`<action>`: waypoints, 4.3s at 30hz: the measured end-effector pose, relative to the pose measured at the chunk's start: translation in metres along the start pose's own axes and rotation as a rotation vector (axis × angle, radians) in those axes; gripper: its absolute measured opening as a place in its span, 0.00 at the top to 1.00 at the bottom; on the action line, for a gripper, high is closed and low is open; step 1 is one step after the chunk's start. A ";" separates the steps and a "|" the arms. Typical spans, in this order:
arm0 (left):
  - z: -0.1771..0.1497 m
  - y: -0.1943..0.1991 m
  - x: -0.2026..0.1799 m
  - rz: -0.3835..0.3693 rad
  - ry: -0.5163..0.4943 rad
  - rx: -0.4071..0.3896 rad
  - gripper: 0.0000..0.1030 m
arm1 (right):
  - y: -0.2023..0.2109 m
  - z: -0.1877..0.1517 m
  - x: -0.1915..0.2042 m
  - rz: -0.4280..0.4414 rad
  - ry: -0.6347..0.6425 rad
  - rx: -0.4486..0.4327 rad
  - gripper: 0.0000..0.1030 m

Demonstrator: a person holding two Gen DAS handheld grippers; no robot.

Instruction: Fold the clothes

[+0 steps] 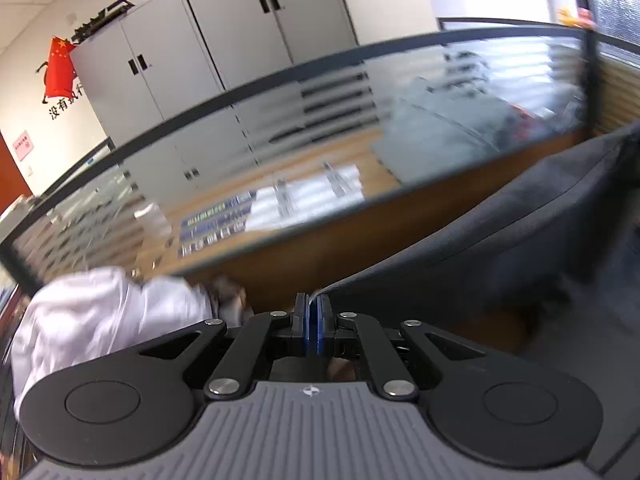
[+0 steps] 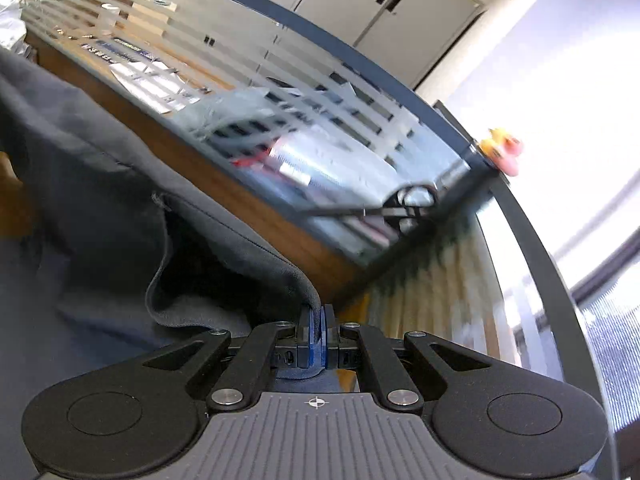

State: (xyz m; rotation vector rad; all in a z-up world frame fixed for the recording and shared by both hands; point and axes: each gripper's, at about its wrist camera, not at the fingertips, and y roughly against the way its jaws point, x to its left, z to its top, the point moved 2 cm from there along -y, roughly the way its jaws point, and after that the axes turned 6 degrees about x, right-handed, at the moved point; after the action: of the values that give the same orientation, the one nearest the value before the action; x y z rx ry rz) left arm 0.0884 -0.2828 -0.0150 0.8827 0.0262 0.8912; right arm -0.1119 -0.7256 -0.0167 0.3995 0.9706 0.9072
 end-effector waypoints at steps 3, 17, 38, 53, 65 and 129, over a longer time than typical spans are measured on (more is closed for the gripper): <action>-0.039 0.039 -0.016 -0.004 -0.027 0.018 1.00 | 0.008 -0.033 0.015 -0.015 -0.037 0.027 0.95; -0.162 0.073 -0.117 -0.040 0.017 0.196 0.99 | -0.006 -0.161 0.082 0.002 -0.127 0.270 0.95; -0.224 0.012 -0.079 0.148 0.386 0.334 0.56 | 0.049 -0.168 0.123 0.330 -0.321 0.218 0.57; -0.293 0.031 0.015 0.192 0.377 0.376 0.41 | 0.057 -0.021 0.255 0.723 0.056 0.043 0.57; -0.309 0.011 0.074 0.012 0.261 0.310 0.36 | 0.095 0.055 0.418 0.929 0.379 -0.025 0.55; -0.249 -0.097 0.140 -0.052 0.049 0.305 0.89 | 0.106 0.192 0.560 0.816 0.375 -0.216 0.94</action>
State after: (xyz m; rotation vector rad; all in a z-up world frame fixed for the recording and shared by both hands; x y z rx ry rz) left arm 0.1530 -0.0530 -0.1994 1.1385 0.2322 0.8727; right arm 0.1397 -0.1941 -0.1442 0.4551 1.0411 1.8615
